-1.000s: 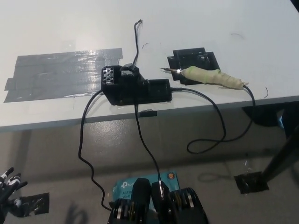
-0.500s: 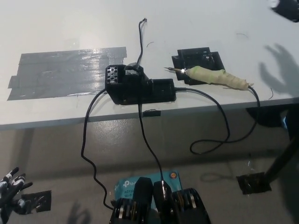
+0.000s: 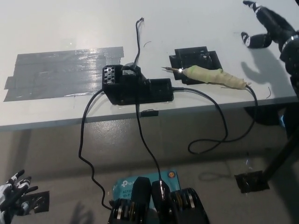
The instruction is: The robot uses its right hand to grab and lift the soldering gun kept on the middle of the table and puts it in its base
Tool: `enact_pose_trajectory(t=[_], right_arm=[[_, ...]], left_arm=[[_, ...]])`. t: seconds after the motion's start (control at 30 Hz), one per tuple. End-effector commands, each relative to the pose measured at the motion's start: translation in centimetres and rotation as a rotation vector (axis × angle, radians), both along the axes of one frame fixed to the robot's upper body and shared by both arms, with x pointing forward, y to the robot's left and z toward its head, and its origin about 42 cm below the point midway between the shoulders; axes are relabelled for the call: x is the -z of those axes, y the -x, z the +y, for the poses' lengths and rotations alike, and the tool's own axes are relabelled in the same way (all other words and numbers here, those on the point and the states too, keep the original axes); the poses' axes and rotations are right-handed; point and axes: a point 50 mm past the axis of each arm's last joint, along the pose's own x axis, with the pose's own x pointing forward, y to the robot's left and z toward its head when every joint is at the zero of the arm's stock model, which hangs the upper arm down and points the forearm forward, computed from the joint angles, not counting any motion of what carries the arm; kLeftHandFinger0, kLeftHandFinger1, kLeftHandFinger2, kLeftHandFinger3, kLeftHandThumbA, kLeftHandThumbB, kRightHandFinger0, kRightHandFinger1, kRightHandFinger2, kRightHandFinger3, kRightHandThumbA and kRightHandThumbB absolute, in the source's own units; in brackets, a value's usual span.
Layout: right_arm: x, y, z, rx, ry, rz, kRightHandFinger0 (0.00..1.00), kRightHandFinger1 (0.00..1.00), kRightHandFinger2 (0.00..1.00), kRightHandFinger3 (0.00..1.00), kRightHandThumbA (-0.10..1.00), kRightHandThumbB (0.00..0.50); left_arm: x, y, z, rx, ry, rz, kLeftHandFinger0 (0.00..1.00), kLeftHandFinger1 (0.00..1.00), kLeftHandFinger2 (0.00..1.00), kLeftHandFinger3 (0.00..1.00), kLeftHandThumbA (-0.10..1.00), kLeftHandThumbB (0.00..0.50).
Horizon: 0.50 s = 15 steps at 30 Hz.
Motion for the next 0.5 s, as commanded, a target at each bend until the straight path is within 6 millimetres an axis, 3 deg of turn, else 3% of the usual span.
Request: enact_pose_trajectory(t=[0.0,0.1,0.23,0.33,0.47], right_arm=[[-3.8,-0.6,1.3,-0.033,0.031,-0.066,1.00,1.00,1.00,1.00,0.53,0.337],[-2.3,0.0,4.4,-0.101,0.042,-0.035,1.00,1.00,1.00,1.00,0.47,0.301],[-0.9,0.6,6.3,-0.157,0.071,-0.022,1.00,1.00,1.00,1.00,0.45,0.297],[-0.7,0.7,6.5,-0.161,0.066,0.005,1.00,1.00,1.00,1.00,0.42,0.294],[0.1,0.6,5.7,-0.130,0.054,0.054,1.00,1.00,1.00,1.00,0.45,0.267]], left_arm=[[-1.4,-0.6,0.8,0.024,-0.036,-0.037,0.73,0.78,0.93,1.00,0.41,0.141],[-1.4,-0.5,0.8,0.034,-0.046,-0.024,0.72,0.79,0.95,1.00,0.43,0.107],[-1.4,-0.5,0.7,0.050,-0.044,-0.028,0.71,0.77,0.96,1.00,0.45,0.094],[-1.5,-0.4,0.7,0.046,-0.045,-0.025,0.76,0.78,0.96,1.00,0.46,0.094],[-1.5,-0.5,0.9,0.044,-0.047,-0.023,0.76,0.78,0.95,1.00,0.50,0.097]])
